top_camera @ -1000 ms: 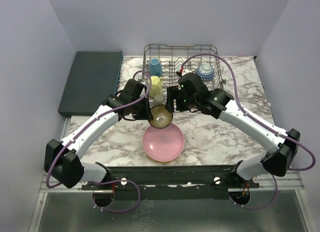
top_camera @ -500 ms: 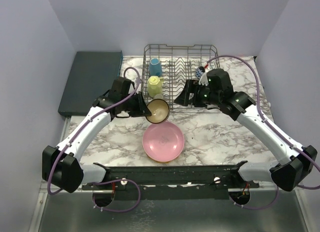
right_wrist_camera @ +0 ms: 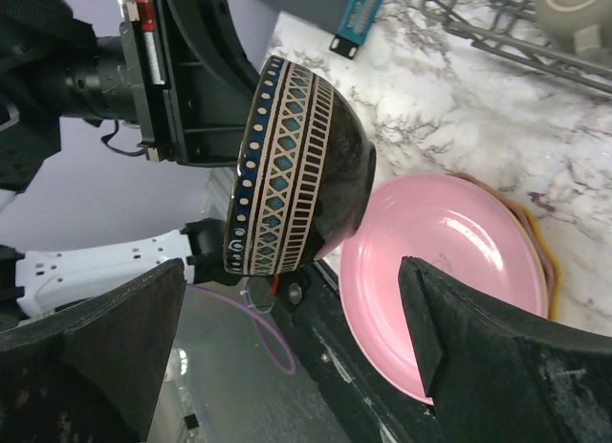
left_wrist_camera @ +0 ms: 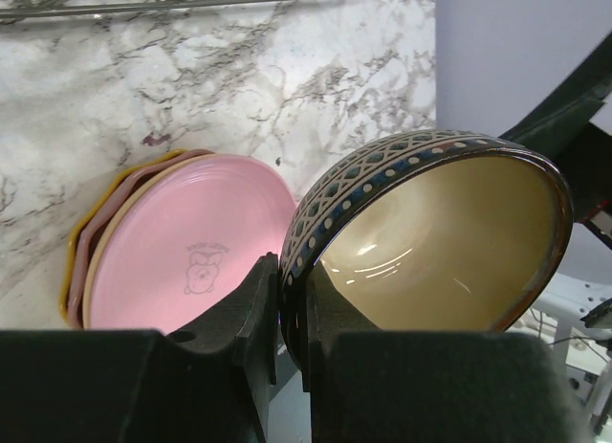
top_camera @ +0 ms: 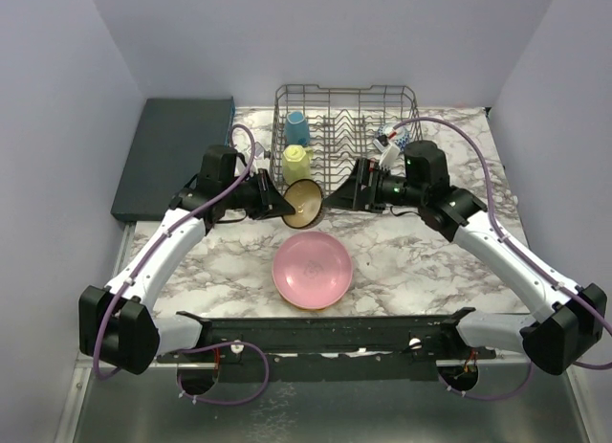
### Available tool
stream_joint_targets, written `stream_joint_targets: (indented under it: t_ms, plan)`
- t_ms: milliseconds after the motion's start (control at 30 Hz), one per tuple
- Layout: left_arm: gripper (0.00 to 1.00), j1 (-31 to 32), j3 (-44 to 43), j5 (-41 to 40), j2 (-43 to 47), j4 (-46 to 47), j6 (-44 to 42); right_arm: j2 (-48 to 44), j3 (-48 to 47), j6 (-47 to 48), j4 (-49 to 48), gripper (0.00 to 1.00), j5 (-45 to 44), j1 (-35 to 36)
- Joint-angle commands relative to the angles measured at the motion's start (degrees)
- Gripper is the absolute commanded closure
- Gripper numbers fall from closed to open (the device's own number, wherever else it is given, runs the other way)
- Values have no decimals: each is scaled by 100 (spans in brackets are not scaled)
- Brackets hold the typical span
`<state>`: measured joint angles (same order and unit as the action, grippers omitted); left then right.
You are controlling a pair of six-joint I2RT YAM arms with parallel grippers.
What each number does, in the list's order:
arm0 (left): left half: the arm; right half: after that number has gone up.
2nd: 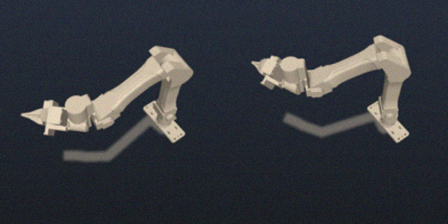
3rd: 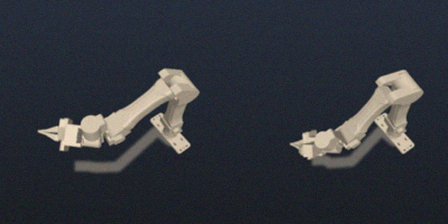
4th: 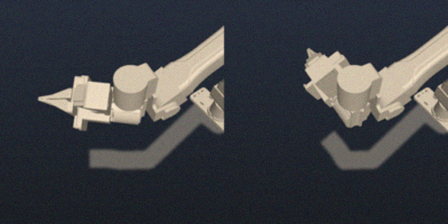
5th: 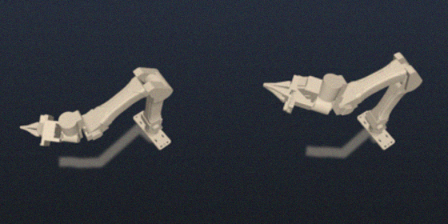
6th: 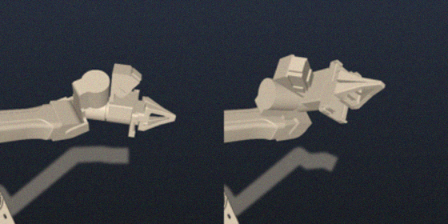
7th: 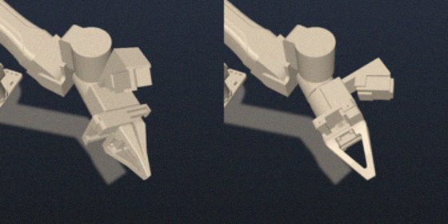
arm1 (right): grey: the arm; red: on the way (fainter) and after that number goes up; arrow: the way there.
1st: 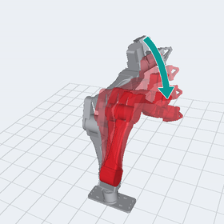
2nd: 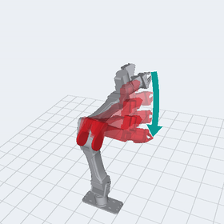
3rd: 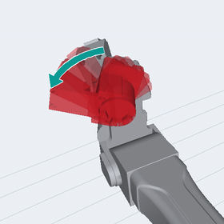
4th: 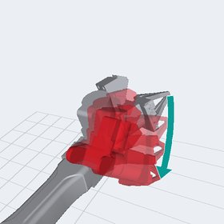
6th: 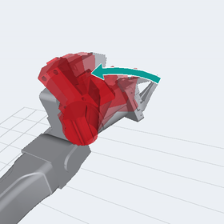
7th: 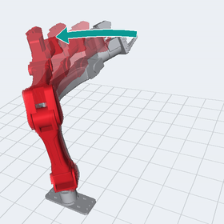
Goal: Load the mixed dishes into the dish rack
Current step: Turn the bowl upside down on the dish rack.
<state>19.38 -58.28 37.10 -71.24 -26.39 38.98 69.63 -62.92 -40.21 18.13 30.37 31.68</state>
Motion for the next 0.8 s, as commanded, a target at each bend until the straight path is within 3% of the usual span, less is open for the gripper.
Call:
stream_joint_targets:
  t_ms: [0, 433, 767]
  plan:
    - [100, -60, 95, 716, 283, 809, 391, -112, 228, -452, -852, 0, 648, -23]
    - [100, -109, 203, 877, 374, 1172, 658, -74, 672, -1246, -2002, 0, 980, -22]
    - [100, -126, 291, 939, 458, 1437, 839, -12, 790, -1578, -2353, 0, 978, -22]
